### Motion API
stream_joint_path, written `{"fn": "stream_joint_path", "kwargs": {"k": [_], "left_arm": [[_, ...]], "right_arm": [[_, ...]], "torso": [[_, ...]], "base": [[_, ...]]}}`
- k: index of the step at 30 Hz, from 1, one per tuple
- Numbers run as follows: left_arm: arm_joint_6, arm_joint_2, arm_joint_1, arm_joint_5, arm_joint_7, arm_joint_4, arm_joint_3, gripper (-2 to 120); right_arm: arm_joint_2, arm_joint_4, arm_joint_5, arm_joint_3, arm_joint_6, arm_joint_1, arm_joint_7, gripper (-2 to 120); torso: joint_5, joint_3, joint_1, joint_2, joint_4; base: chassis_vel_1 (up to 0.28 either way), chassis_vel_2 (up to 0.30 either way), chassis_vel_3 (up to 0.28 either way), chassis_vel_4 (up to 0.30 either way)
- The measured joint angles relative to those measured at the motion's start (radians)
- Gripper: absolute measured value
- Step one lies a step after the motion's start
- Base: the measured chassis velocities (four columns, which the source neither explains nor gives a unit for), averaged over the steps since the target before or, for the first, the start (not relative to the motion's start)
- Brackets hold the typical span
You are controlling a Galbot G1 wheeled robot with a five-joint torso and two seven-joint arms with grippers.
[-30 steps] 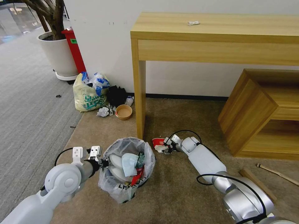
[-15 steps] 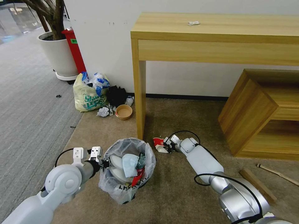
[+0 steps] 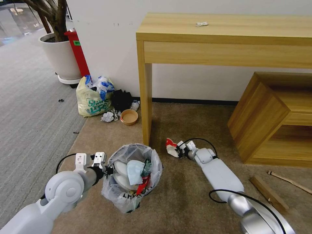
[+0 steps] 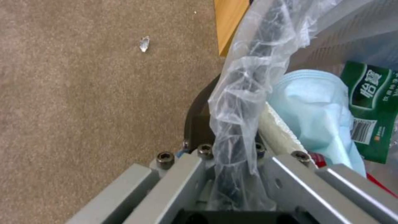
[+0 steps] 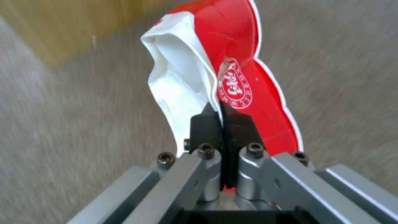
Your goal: Pick up the trash bin and place the garbage on the floor into it.
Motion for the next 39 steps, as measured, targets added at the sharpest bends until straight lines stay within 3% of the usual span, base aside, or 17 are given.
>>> {"fn": "stream_joint_path", "kwargs": {"k": [3,4,5,6,7,9,10,12,16,25,30,39], "left_arm": [[0.000,0.007,0.002,-0.005,-0.006,-0.007,0.000,0],[0.000,0.010,0.002,-0.013,-0.017,-0.008,0.002,0],[0.000,0.010,0.002,-0.013,-0.017,-0.008,0.002,0],[0.000,0.010,0.001,-0.016,-0.020,-0.008,0.005,0],[0.000,0.010,-0.001,-0.018,-0.020,-0.007,0.007,0],[0.000,0.011,-0.001,-0.019,-0.022,-0.006,0.009,0],[0.000,0.014,0.000,-0.020,-0.028,-0.006,0.010,0],[0.000,0.019,0.002,-0.035,-0.048,-0.008,0.015,0],[0.000,0.025,-0.014,-0.068,-0.070,-0.010,0.025,0],[0.000,0.048,-0.053,-0.109,-0.096,-0.004,0.074,0],[0.000,0.049,-0.068,-0.114,-0.099,-0.011,0.102,0],[0.000,0.066,-0.065,-0.131,-0.109,-0.038,0.099,0]], "right_arm": [[-0.055,0.140,0.057,0.015,-0.020,-0.045,-0.003,0],[-0.166,0.378,0.140,0.048,-0.060,-0.128,0.000,0],[-0.166,0.378,0.140,0.048,-0.060,-0.128,0.000,0],[-0.256,0.551,0.214,0.075,-0.090,-0.215,0.017,0],[-0.285,0.626,0.244,0.087,-0.099,-0.251,0.022,0],[-0.308,0.699,0.272,0.103,-0.106,-0.281,0.027,0],[-0.332,0.783,0.315,0.118,-0.119,-0.310,0.035,0],[-0.360,0.901,0.397,0.119,-0.144,-0.332,0.047,0],[-0.379,1.023,0.475,0.088,-0.182,-0.332,0.063,0],[-0.376,1.187,0.549,-0.030,-0.238,-0.287,0.059,0],[-0.353,1.177,0.543,-0.164,-0.247,-0.254,0.061,0],[-0.332,1.096,0.511,-0.275,-0.262,-0.261,0.065,0]], "torso": [[-0.0001,0.000,0.000,0.000,0.0003],[-0.0003,0.000,0.000,0.000,0.0003],[-0.0003,0.000,0.000,0.000,0.0003],[-0.0008,0.000,0.000,0.000,-0.0009],[0.0013,0.000,0.000,0.000,-0.0014],[0.0011,0.000,0.000,0.000,-0.0010],[-0.0014,0.000,0.000,0.000,-0.0009],[0.0004,0.000,0.000,0.000,0.0002],[-0.0003,0.000,0.000,0.000,0.0002],[-0.0003,0.000,0.000,0.000,0.0000],[-0.0004,0.000,0.000,0.000,0.0000],[-0.0003,0.000,0.000,0.000,-0.0001]], "base": [[0.000,0.000,0.000,0.000],[0.000,0.000,0.000,0.000],[0.000,0.000,0.000,0.000],[0.000,0.000,0.000,0.000],[0.000,0.000,0.000,0.000],[0.000,0.000,0.000,0.000],[0.000,0.000,0.000,0.000],[0.000,0.000,0.000,0.000],[0.000,0.000,0.000,0.000],[0.000,0.000,0.000,0.000],[0.000,0.000,0.000,0.000],[0.000,0.000,0.000,0.000]]}}
